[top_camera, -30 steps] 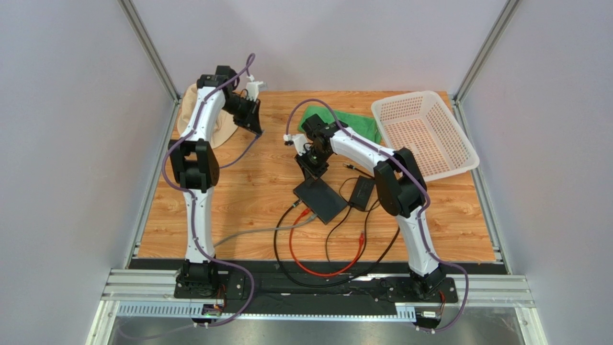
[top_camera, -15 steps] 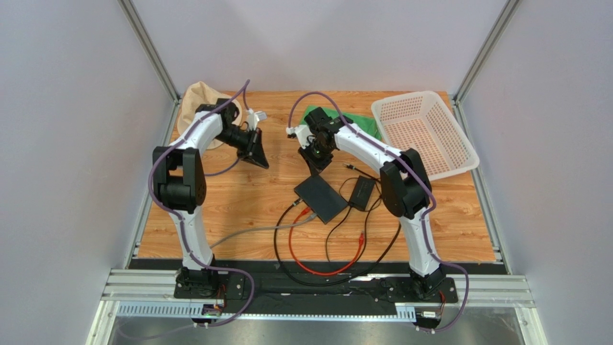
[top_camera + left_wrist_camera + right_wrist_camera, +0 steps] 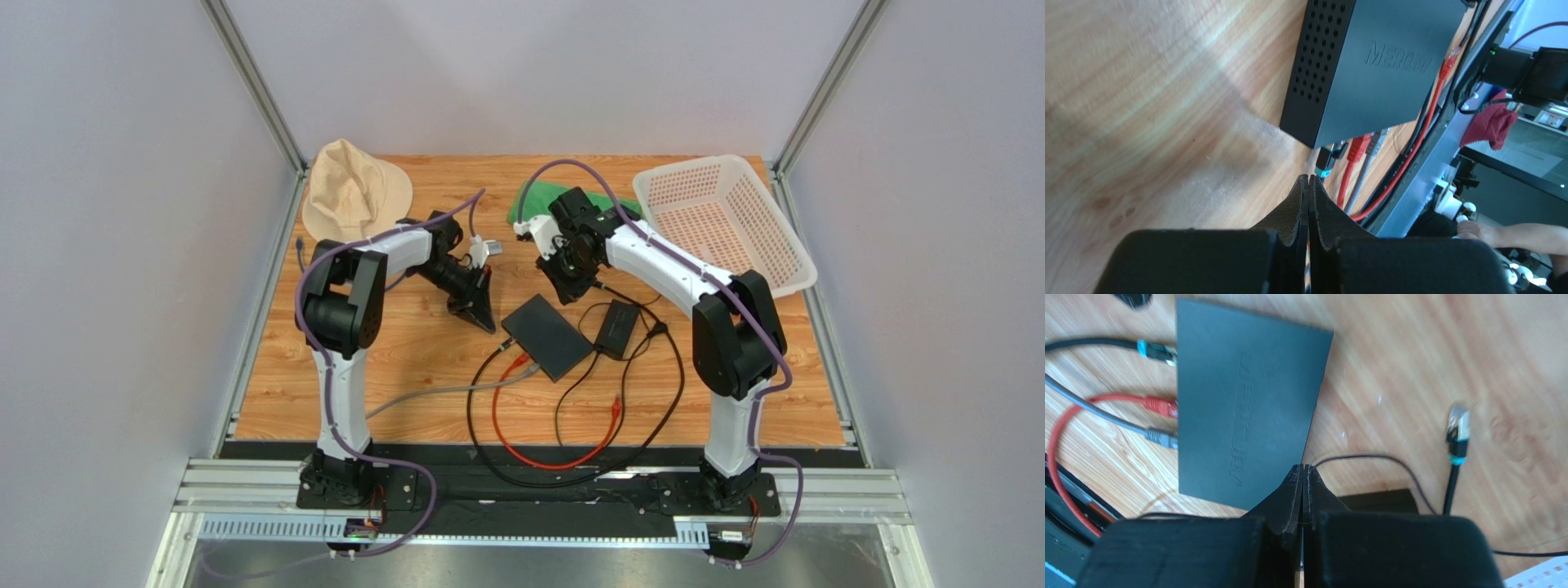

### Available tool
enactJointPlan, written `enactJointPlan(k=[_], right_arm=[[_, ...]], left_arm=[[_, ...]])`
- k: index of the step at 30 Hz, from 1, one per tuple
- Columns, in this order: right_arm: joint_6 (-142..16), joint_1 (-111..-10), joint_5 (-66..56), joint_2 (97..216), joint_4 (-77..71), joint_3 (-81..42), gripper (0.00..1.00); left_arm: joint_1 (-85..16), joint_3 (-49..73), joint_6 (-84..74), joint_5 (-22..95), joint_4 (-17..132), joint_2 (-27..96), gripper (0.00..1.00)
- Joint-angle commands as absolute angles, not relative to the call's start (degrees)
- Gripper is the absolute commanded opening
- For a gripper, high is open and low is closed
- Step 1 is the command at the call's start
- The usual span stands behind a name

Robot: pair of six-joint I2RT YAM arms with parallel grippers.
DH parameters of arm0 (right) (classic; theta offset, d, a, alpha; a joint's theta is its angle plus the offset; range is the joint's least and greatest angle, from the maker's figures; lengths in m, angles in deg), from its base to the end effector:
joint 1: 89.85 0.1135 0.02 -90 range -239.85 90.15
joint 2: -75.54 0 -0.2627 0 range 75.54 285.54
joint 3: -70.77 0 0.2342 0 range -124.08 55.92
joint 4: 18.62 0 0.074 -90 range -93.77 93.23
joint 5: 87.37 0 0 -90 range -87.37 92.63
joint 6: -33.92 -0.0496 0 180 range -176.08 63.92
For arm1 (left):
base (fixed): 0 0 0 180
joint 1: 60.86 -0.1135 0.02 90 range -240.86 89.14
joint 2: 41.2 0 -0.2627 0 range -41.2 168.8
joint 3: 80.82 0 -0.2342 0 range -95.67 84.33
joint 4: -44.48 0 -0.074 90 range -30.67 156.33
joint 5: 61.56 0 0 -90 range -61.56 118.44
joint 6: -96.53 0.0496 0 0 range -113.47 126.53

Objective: Pull the plug from the switch port

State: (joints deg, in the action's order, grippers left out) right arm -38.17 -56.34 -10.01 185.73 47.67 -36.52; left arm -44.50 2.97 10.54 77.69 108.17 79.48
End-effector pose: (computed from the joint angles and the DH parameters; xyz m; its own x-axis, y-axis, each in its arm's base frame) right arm 0.3176 0.2233 0.2338 -0.5560 -0.7281 -0.4010 -0.8140 0.5746 0.0854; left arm 0.3450 -0.1404 0.1361 -0.9422 0.3242 -0.0850 0.2738 0.5983 -0.7531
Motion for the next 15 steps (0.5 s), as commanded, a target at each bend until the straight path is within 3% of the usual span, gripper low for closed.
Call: enactJointPlan(k=[1, 10, 15], right_arm=[[-37.19, -56.81, -9.41, 180.22, 45.89, -32.77, 0.00], [-36.13, -57.33, -8.01, 179.69, 45.71, -30.12, 0.00], [-35.34, -58.38, -6.69, 180.57, 45.62, -31.09, 0.00]], left_arm=[[-44.25, 1.28, 6.80, 75.55, 103.27, 80.87, 0.00], [-43.29, -8.64, 4.42, 79.14, 104.68, 89.47, 0.00], [-43.37, -22.96, 4.51, 82.32, 111.26, 95.63, 0.00]])
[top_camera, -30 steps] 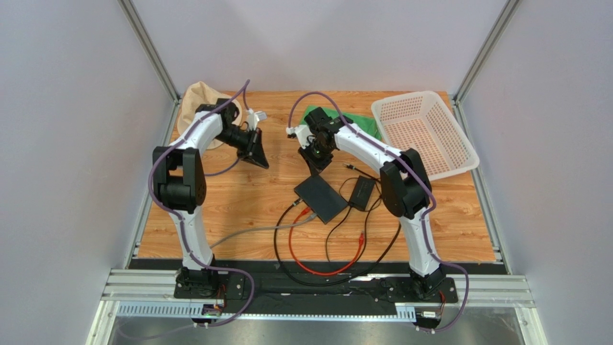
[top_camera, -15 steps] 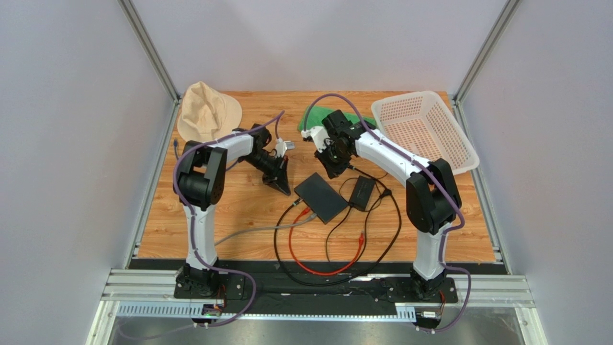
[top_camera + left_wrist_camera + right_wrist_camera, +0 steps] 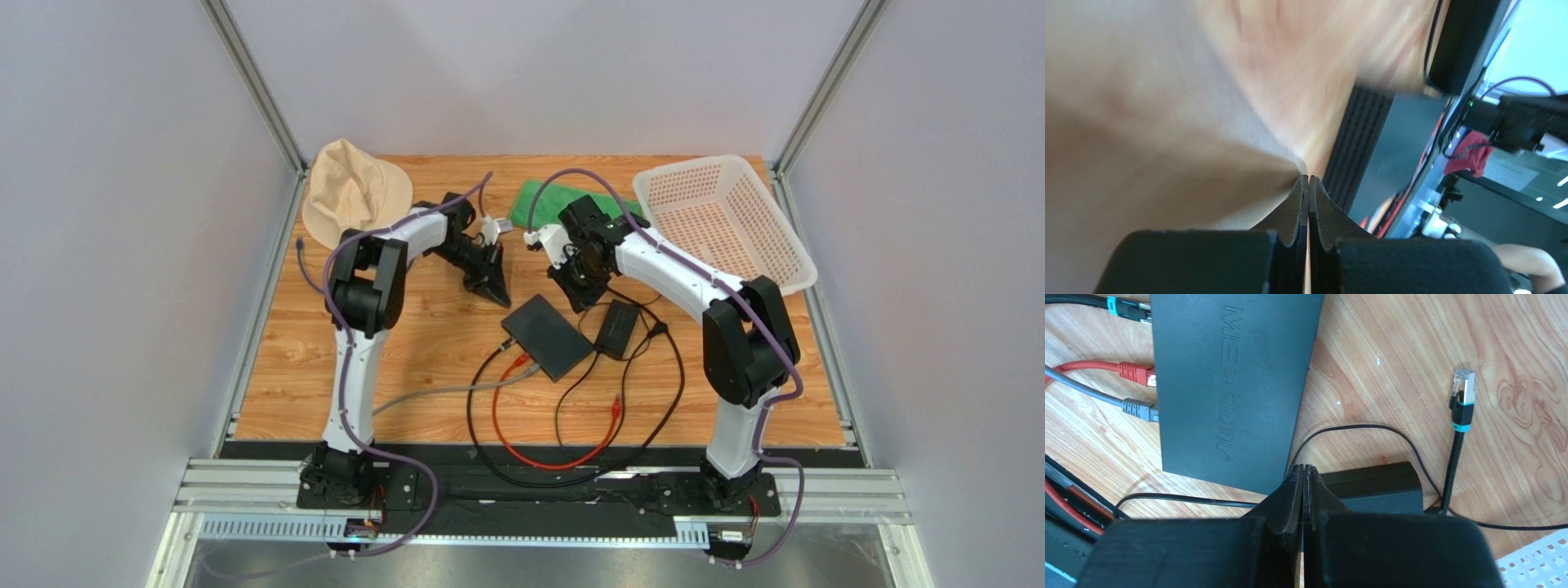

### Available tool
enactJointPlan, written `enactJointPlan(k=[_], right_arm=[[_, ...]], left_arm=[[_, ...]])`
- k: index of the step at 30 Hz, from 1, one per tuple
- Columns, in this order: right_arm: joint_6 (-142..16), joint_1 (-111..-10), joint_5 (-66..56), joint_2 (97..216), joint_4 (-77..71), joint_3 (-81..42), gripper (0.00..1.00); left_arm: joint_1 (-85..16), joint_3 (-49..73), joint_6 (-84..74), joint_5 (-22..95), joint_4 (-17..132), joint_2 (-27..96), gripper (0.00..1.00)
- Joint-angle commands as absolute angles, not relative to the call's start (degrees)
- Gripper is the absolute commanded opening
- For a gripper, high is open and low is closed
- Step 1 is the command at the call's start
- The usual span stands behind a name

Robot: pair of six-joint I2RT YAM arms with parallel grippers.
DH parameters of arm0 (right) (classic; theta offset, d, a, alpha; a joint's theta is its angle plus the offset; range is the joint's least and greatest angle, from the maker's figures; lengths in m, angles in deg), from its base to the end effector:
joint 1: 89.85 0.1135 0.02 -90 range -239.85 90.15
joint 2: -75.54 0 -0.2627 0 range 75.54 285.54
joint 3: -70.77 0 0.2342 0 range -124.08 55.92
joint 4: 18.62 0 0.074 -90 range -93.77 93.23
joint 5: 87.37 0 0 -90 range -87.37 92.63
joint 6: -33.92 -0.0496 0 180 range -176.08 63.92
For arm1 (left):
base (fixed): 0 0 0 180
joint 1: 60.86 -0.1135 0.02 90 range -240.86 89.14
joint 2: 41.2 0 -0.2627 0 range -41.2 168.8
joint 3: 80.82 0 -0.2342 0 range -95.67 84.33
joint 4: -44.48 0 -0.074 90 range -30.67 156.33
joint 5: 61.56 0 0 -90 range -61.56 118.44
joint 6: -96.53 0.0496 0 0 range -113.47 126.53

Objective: Pull the plug from the switch port

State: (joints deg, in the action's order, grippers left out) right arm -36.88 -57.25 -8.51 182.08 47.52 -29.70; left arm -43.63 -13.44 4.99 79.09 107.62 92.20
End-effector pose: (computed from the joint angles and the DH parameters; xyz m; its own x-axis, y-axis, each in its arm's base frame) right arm 0.3025 0.2048 0.2238 -0.5673 -0.7458 -0.3490 -0.8100 0.5819 0.0733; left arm 0.3999 -0.1642 0.1164 -0.9566 0.2788 -0.0852 0.2404 0.5890 -0.7715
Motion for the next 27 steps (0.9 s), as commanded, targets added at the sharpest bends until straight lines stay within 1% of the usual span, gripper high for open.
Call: enactJointPlan(k=[1, 2, 4, 7, 11, 14, 19, 27], right_arm=[[-35.17, -58.65, -6.34, 180.66, 45.80, -31.35, 0.00], [-35.08, -58.83, -6.33, 180.74, 45.80, -31.44, 0.00], [-34.82, -59.27, -6.42, 180.75, 45.89, -30.66, 0.00], [-34.55, -59.36, -7.03, 180.39, 45.97, -29.16, 0.00], [-34.64, -59.36, -8.00, 180.22, 45.71, -28.72, 0.00], [-34.46, -59.36, -8.00, 180.92, 45.71, -29.33, 0.00], [-34.55, -59.36, -8.09, 181.89, 46.15, -29.77, 0.00], [-33.59, -59.36, -7.39, 181.45, 45.97, -28.37, 0.00]], left_arm=[[-43.29, -24.46, 4.68, 81.79, 111.88, 95.99, 0.00], [-43.46, -25.52, 5.03, 79.44, 112.32, 95.65, 0.00], [-44.42, -23.87, 5.65, 77.40, 111.72, 92.84, 0.00], [-46.26, -16.41, 6.44, 76.34, 110.31, 87.92, 0.00], [-46.54, -3.16, 9.96, 76.42, 108.82, 82.73, 0.00], [-46.19, 1.44, 9.96, 78.09, 107.50, 81.67, 0.00], [-44.43, 0.14, 9.87, 79.93, 107.40, 83.69, 0.00], [-43.20, -9.69, 8.11, 83.89, 110.21, 91.67, 0.00]])
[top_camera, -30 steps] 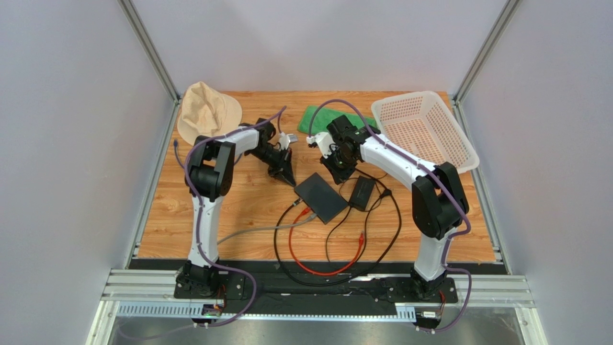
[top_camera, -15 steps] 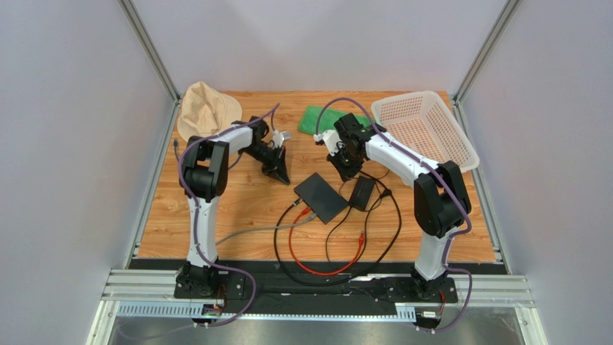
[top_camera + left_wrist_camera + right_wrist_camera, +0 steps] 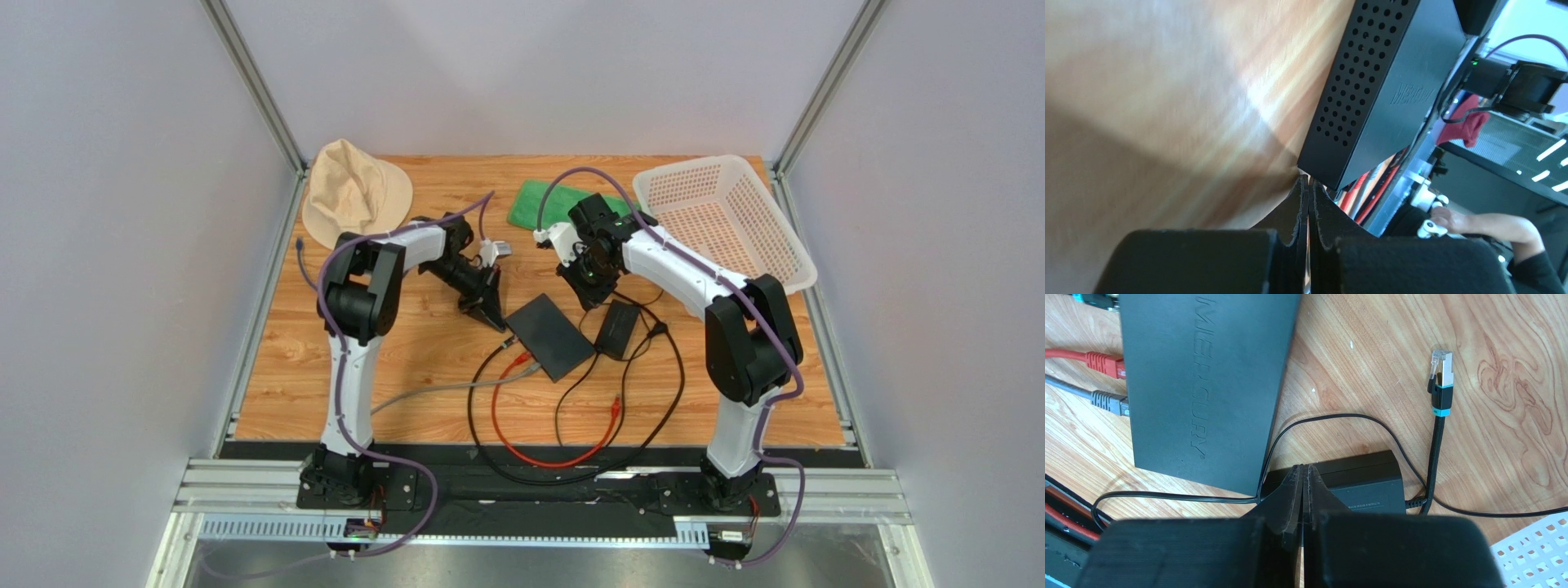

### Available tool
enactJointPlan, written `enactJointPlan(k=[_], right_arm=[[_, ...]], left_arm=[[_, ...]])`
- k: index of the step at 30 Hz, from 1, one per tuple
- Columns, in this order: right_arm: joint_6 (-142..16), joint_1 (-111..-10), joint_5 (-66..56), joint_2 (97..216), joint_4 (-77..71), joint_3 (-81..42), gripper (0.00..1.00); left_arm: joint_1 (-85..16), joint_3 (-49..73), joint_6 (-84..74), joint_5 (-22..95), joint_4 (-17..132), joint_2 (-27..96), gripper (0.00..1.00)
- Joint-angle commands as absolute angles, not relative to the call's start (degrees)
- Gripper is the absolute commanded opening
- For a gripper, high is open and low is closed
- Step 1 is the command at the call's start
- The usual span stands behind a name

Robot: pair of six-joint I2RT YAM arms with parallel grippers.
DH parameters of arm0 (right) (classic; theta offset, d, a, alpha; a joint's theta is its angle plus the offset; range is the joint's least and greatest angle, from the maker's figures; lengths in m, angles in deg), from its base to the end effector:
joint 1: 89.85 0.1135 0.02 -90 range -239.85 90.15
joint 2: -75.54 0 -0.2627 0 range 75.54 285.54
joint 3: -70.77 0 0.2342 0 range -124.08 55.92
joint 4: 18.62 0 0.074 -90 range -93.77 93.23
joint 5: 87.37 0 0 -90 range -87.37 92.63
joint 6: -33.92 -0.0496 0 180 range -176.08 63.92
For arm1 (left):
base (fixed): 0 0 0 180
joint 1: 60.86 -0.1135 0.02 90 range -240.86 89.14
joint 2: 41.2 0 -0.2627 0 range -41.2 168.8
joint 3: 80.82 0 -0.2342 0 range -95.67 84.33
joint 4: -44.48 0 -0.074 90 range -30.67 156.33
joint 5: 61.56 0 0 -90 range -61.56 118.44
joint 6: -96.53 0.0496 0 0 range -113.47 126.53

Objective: Pull the plug from the switch port

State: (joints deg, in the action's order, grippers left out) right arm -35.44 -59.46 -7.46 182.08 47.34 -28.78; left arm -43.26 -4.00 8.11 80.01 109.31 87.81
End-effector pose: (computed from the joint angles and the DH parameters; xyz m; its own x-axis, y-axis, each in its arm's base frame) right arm 0.3090 0.1913 0.2194 -0.5806 -0.7428 -0.3334 -0.7983 0.5999 0.0534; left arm 0.3647 -0.1565 0.1108 -0.9478 0.3186 -0.0101 0.2056 0.5866 -0.7833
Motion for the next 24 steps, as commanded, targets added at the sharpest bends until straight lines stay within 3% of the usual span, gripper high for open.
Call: enactJointPlan(k=[1, 9, 10, 15, 19, 24], right_arm=[[-33.32, -59.36, -7.04, 181.45, 45.89, -28.19, 0.00], [-33.76, -59.36, -7.74, 182.59, 46.06, -27.75, 0.00], [-33.85, -59.36, -8.09, 183.29, 45.98, -27.75, 0.00], [-36.21, -59.36, -11.34, 186.89, 46.06, -30.55, 0.00], [-37.89, -59.01, -13.80, 191.72, 46.76, -35.21, 0.00], [-38.68, -58.30, -13.90, 195.42, 46.94, -37.50, 0.00]], left_arm=[[-43.28, -11.10, 7.76, 84.68, 110.57, 92.56, 0.00], [-45.30, -26.14, 6.17, 81.18, 112.06, 96.79, 0.00], [-45.57, -25.80, 6.35, 81.61, 112.41, 96.44, 0.05], [-47.06, -14.30, 6.27, 84.60, 109.70, 90.75, 0.25], [-48.12, -1.31, 4.33, 84.51, 100.84, 83.17, 0.27], [-48.03, 2.24, 6.09, 88.02, 100.11, 82.19, 0.29]])
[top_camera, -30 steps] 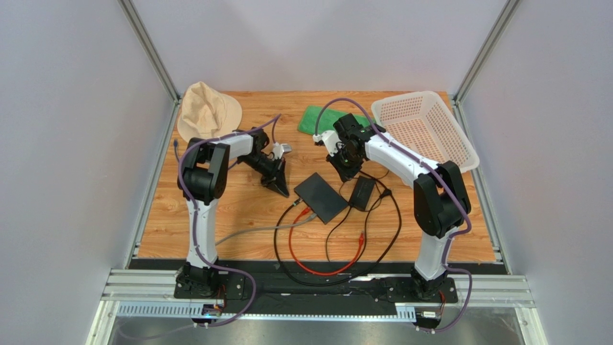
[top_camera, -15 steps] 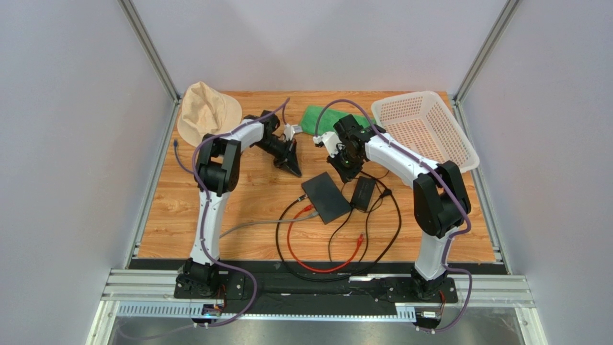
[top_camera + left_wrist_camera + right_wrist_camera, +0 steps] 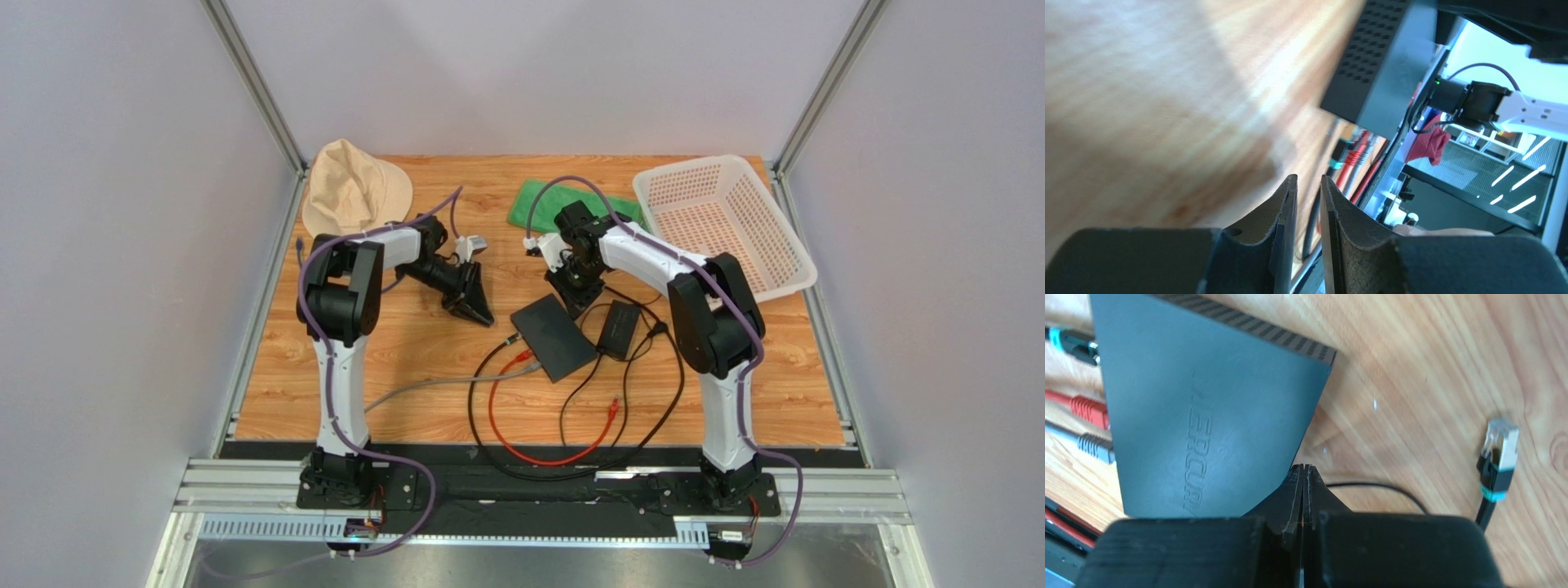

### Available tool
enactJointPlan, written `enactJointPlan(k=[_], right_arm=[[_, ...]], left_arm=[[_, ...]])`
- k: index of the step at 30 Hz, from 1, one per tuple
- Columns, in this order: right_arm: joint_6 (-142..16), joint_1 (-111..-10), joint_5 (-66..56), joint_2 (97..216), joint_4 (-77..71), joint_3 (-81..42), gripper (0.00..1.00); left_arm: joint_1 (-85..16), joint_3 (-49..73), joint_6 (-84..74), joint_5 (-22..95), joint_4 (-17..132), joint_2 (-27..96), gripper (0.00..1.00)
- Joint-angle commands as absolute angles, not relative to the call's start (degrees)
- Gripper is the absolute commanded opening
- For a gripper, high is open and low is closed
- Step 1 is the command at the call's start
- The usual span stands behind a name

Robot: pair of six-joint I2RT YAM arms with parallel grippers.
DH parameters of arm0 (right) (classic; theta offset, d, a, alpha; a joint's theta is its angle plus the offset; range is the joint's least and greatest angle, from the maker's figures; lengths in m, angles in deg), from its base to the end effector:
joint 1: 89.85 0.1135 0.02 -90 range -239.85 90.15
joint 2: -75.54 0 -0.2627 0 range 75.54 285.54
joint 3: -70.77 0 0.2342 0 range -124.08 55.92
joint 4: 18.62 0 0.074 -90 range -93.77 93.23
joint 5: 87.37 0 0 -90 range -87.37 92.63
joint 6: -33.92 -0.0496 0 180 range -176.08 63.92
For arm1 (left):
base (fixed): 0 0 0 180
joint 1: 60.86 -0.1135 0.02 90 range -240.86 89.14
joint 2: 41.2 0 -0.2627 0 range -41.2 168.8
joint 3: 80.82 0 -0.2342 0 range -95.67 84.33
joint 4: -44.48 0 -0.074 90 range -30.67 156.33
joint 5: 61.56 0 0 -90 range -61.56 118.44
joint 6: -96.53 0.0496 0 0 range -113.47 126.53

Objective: Pull the plug from the switch port

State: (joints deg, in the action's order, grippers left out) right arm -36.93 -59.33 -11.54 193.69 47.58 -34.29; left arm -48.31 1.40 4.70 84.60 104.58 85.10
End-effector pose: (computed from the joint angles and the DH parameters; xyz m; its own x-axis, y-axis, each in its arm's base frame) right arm 0.3339 0.2109 0.1721 -0.6252 -0.7378 -0.2545 -0.7798 0.6035 0.1663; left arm 0.3656 -0.1236 0.1118 -0.9798 0.1999 0.0024 0.1093 0.5459 -0.8307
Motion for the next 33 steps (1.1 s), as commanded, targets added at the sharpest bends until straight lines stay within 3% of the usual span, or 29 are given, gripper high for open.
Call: enactJointPlan(k=[1, 6, 14, 20, 33], right_arm=[[-39.20, -58.13, -11.89, 195.77, 46.33, -37.77, 0.00], [-40.18, -58.39, -6.60, 193.41, 46.94, -42.33, 0.00], [-40.53, -55.50, -14.06, 189.01, 47.73, -38.31, 0.00], [-43.78, -54.96, -21.01, 192.87, 47.47, -34.69, 0.00], [-44.13, -55.05, -16.53, 200.78, 48.00, -34.43, 0.00]], left_arm=[[-48.03, 1.98, 6.26, 89.59, 100.63, 82.80, 0.30], [-47.94, 0.31, 8.64, 91.89, 102.92, 86.23, 0.33], [-47.50, 0.14, 9.96, 92.95, 103.19, 87.99, 0.40], [-46.63, -0.66, 11.54, 94.27, 104.59, 89.40, 0.41], [-42.58, -1.71, 12.86, 92.69, 107.67, 92.83, 0.41]])
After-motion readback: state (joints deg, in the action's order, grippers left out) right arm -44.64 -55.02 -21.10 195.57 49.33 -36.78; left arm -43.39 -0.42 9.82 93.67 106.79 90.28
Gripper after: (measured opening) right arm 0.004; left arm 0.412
